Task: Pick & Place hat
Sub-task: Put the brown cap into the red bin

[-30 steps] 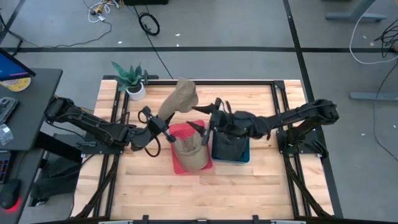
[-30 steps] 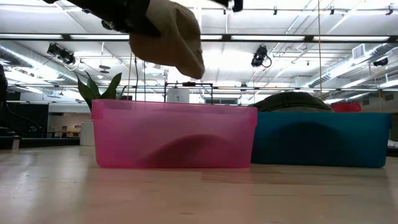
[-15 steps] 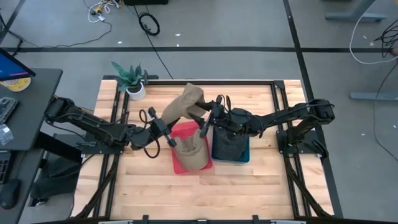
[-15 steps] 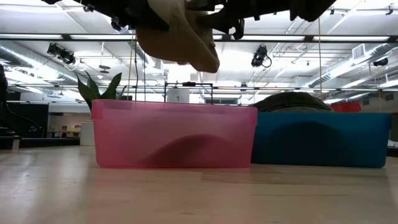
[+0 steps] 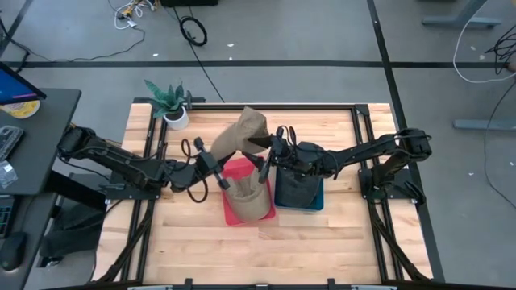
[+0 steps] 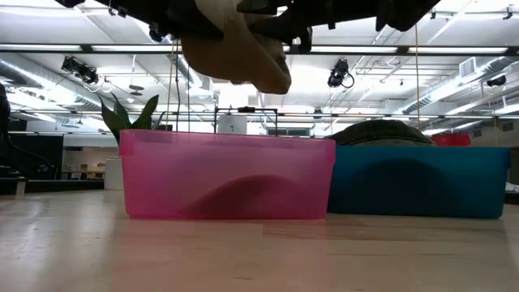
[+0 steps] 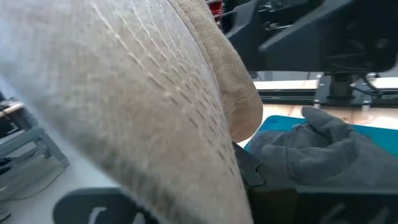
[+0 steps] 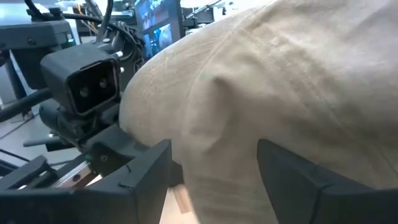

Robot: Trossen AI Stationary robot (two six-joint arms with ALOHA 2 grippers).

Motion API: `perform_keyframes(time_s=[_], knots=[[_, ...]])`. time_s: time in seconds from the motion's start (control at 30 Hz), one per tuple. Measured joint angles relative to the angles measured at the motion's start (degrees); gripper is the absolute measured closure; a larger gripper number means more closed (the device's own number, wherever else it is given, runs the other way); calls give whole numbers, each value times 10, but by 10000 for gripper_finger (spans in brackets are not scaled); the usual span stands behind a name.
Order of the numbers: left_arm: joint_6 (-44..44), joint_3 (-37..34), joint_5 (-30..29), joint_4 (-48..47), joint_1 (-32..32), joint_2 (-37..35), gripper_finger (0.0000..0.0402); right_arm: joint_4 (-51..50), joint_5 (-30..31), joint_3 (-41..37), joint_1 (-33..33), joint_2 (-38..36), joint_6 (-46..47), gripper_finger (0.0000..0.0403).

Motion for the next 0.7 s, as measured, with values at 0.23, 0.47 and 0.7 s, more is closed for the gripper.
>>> perform_keyframes(time_s=[0.23, 0.47, 0.7], knots=[[-6, 0, 25, 27, 11, 24, 389, 4, -1, 0, 0, 3, 1, 164], [18, 0, 50, 95, 20, 66, 389, 1, 0, 0, -2, 13, 6, 164], [34, 0, 55, 115, 20, 68, 389, -6, 8, 0, -4, 12, 9, 170]])
